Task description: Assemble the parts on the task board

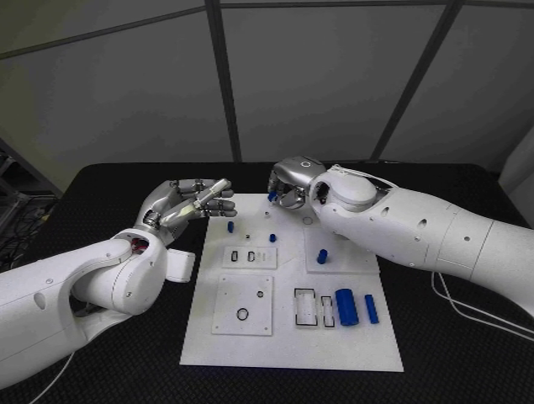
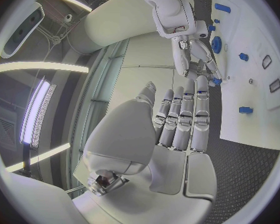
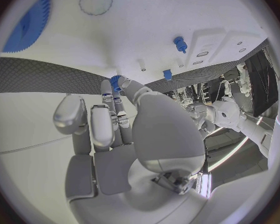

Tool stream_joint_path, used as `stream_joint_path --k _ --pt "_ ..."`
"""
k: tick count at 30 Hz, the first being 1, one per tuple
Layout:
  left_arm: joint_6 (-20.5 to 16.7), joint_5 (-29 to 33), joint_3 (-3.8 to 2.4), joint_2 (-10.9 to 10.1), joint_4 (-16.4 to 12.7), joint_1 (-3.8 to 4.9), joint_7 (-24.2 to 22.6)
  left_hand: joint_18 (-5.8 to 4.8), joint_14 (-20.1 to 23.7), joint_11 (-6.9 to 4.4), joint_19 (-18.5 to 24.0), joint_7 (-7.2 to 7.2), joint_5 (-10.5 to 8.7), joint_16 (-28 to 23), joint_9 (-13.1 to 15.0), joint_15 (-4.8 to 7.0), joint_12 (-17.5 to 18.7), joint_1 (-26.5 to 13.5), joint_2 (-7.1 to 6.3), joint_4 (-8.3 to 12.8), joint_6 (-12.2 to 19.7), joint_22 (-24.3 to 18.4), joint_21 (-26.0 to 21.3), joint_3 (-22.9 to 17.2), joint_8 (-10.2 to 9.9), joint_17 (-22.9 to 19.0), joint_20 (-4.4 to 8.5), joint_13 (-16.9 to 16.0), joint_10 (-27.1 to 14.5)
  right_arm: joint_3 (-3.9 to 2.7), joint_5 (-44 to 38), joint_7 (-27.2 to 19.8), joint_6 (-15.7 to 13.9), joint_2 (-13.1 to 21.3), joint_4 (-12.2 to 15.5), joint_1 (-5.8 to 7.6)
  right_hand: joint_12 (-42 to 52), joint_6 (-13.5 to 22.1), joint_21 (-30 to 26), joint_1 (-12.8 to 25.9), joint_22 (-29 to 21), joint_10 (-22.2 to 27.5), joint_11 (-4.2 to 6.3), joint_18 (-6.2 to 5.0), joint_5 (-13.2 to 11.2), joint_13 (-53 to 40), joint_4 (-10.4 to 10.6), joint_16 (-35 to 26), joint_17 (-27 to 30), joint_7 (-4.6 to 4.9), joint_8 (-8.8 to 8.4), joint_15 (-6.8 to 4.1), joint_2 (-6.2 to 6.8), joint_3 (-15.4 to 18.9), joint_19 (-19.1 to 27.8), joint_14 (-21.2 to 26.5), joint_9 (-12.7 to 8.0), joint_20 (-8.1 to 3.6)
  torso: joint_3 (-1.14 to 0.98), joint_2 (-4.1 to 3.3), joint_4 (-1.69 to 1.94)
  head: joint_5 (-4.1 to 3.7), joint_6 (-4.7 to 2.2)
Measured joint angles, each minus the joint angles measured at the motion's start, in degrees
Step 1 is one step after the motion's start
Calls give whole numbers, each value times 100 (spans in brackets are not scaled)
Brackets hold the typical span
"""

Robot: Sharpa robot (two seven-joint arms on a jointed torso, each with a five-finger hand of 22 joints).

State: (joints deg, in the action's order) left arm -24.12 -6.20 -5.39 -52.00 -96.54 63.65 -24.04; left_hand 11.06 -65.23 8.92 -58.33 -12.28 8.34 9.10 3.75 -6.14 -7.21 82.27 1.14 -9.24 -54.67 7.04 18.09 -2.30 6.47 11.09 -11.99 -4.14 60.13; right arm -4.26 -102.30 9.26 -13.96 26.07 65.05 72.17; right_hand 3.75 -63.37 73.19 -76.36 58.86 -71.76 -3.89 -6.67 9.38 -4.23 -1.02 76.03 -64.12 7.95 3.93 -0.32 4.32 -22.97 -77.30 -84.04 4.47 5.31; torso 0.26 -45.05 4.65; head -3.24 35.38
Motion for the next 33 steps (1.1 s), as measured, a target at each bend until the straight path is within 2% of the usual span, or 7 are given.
stream_joint_path --k 5,25,33 --pt "8 0 0 10 23 0 4 -1 0 0 0 0 0 0 0 0 0 0 0 0 0 -3 0 0 0 0 0 0 0 -5 4 -26 49 -19 -13 7 0 7 0 0 0 0 0 0 0 0 0 0 0 -5 -2 0 0 0 0 0 -5 0 -6 -3 -1 12 5" --pt "27 -1 0 21 82 1 26 0 0 0 0 0 0 -23 1 0 34 0 0 0 0 -2 -22 0 0 7 0 0 0 7 8 -71 135 13 51 -12 0 19 0 0 -11 0 0 0 -8 0 0 20 1 2 -24 0 0 1 21 0 0 21 -7 -9 -7 21 8" --pt "32 -1 -1 29 90 1 35 -1 0 0 20 0 0 -23 1 0 34 0 0 0 0 -7 -22 0 0 6 -20 0 0 6 9 -62 147 14 12 -10 0 19 0 29 -30 42 -42 0 -9 0 42 19 -11 2 -34 0 28 -4 43 0 0 0 -6 -10 -7 14 7"
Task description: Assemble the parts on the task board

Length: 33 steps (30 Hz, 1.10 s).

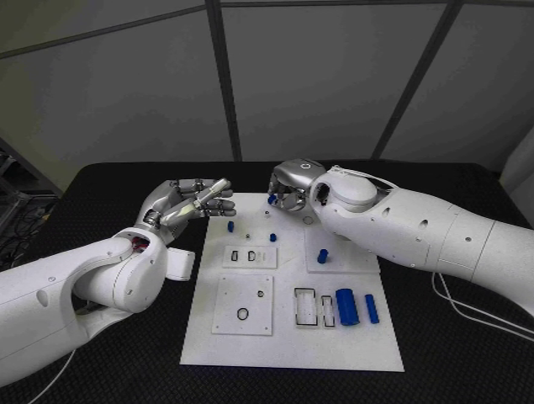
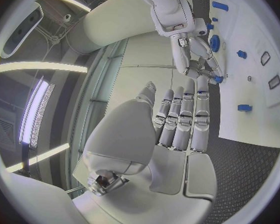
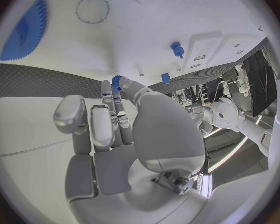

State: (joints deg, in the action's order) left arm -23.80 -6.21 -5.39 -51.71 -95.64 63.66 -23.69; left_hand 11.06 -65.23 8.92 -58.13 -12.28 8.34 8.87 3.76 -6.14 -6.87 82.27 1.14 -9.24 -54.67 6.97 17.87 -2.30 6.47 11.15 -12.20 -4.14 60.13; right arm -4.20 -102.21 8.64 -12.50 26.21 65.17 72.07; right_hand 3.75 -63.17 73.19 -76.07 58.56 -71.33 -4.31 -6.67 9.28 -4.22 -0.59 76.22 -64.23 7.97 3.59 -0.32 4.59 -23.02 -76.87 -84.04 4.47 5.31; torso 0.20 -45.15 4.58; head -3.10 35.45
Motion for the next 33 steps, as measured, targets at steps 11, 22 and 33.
stream_joint_path --k 11,22,33 --pt "4 0 0 -1 19 0 9 0 20 0 0 0 0 0 0 -20 0 0 0 0 0 -6 0 0 -20 0 0 0 0 3 40 -3 -22 -5 -41 -3 49 2000 -559 111 -918 1365 -213 -1 -269 43 331 -299 638 28 -10 145 382 700 552 -1 -90 165 1 -2 7 7 -10" --pt "23 -1 0 -32 48 0 19 0 20 0 0 0 0 -22 0 -20 0 0 0 0 0 -5 0 0 -20 5 0 0 0 3 175 -34 -245 636 605 -6 493 1149 -416 -182 -677 898 -94 -1 33 -39 451 -220 538 78 185 107 134 971 395 8 22 87 -10 -2 -8 -9 -34" --pt "119 -1 0 -63 50 0 31 0 20 0 0 0 0 -22 0 -20 0 0 0 0 0 -10 0 0 -20 33 0 0 0 -12 1247 98 -507 1938 1528 -6 1786 909 207 -71 320 -707 171 93 301 -864 714 340 -372 8 256 -125 457 1274 -116 -1 1 -99 -35 19 -89 -121 -122"
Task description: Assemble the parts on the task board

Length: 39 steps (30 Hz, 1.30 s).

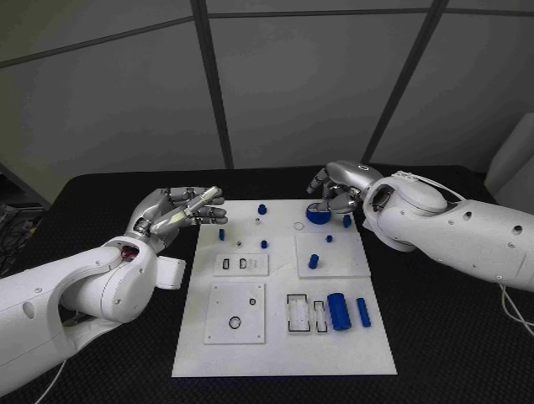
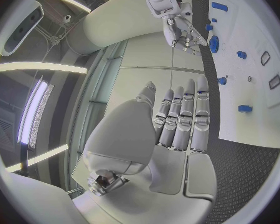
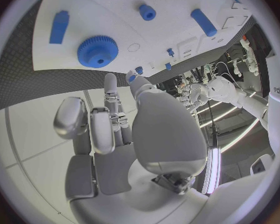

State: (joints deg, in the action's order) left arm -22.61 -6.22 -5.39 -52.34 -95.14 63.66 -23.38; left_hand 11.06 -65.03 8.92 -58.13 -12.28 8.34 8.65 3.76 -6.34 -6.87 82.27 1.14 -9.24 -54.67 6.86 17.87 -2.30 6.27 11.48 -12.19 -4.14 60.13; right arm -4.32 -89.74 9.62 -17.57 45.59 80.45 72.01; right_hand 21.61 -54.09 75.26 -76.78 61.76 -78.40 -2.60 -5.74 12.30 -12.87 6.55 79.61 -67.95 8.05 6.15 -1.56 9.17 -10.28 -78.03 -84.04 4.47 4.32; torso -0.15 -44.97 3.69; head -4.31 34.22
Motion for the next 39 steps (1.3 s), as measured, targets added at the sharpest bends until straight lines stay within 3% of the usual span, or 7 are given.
stream_joint_path --k 2,5,8,10,15,29,39 --pt "18 0 0 4 7 0 2 0 0 0 0 21 0 0 0 0 0 0 0 0 -21 0 0 0 0 0 0 0 0 -2 165 56 21 95 56 1 1288 70 175 -61 286 29 7 45 81 -1318 153 199 -345 -45 0 0 77 275 -127 0 -9 -12 -5 3 -11 -24 -12" --pt "39 0 0 15 10 0 5 0 0 0 0 21 0 0 0 0 0 0 0 0 -21 0 0 0 0 0 0 0 0 -3 378 156 100 184 67 1 3371 217 345 -202 563 387 -65 45 150 -3514 565 416 -667 34 167 0 -23 721 -199 0 -10 43 -10 4 -17 -72 -25" --pt "60 -1 1 21 18 0 8 0 0 0 0 21 0 0 0 0 0 0 0 0 -21 0 0 0 0 0 0 0 0 -3 523 242 222 181 26 1 4148 341 407 -307 686 412 -79 55 152 -4382 784 519 -700 78 234 6 14 931 -227 1 -10 70 -10 3 -17 -108 -34" --pt "73 -1 2 19 21 -2 12 0 0 0 0 21 0 0 0 0 0 0 0 0 -21 1 0 0 0 0 0 0 0 -3 593 289 319 151 -35 1 4518 461 435 -383 747 359 -131 134 152 -4804 940 558 -700 99 279 78 38 1024 -247 8 -9 91 -10 3 -15 -121 -34" --pt "89 -1 2 -12 32 -5 18 0 0 12 0 21 0 0 0 0 0 0 0 0 -21 1 0 0 0 2 0 0 11 -1 698 378 505 87 -157 0 4818 531 512 -415 868 295 -150 133 152 -5159 992 607 -700 146 315 85 6 1077 -267 0 -9 111 -7 1 -5 -149 -21" --pt "108 -1 3 -16 39 -9 29 0 0 20 0 21 0 0 0 0 0 0 0 0 -21 1 0 0 0 5 0 0 20 -1 791 504 760 -107 -353 -1 5226 551 657 -541 1136 111 -150 132 180 -5674 991 724 -699 128 512 85 -120 1077 -381 0 -1 141 3 -1 -3 -132 19" --pt "112 -1 3 -15 43 -10 34 0 0 20 0 21 0 0 0 0 0 0 0 0 -21 2 0 0 0 4 0 0 20 -2 795 568 877 -154 -402 -2 5288 551 700 -595 1200 91 -170 131 201 -5758 960 748 -698 128 545 85 -174 1046 -400 0 -1 161 1 2 -7 -138 36"
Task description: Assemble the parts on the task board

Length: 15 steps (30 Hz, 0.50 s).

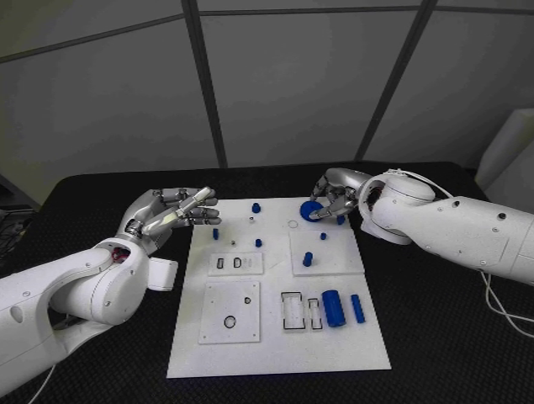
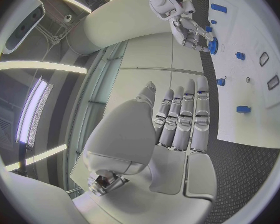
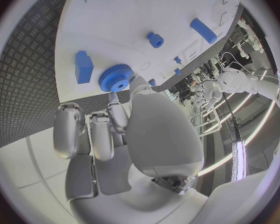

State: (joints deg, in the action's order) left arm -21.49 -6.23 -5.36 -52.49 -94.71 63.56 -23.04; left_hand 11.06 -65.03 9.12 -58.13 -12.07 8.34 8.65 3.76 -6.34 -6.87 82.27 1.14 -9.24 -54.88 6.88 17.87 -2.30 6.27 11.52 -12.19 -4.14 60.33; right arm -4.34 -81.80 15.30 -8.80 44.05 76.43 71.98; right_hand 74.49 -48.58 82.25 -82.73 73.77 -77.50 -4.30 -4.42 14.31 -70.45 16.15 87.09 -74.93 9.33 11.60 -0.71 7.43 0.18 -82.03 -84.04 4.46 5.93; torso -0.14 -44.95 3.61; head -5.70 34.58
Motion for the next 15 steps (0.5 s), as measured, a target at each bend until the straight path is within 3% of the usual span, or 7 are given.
stream_joint_path --k 3,15 --pt "1 0 0 3 0 -1 1 0 0 0 0 0 0 0 0 0 0 0 0 0 0 -4 0 0 0 2 0 0 0 0 -1 21 21 -8 -14 0 43 0 7 -63 51 -1 1 91 0 -48 -36 24 0 0 36 0 -63 -37 -15 0 0 -15 0 1 -1 -3 12" --pt "1 0 0 7 9 -5 6 0 0 0 0 0 0 0 0 0 28 23 23 17 0 -4 0 -17 0 16 0 0 0 -3 -134 74 60 -35 -78 2 109 -22 79 -198 118 -62 21 90 133 -165 -164 45 1 -22 122 0 -198 -127 -73 0 1 -9 0 2 -1 0 50"
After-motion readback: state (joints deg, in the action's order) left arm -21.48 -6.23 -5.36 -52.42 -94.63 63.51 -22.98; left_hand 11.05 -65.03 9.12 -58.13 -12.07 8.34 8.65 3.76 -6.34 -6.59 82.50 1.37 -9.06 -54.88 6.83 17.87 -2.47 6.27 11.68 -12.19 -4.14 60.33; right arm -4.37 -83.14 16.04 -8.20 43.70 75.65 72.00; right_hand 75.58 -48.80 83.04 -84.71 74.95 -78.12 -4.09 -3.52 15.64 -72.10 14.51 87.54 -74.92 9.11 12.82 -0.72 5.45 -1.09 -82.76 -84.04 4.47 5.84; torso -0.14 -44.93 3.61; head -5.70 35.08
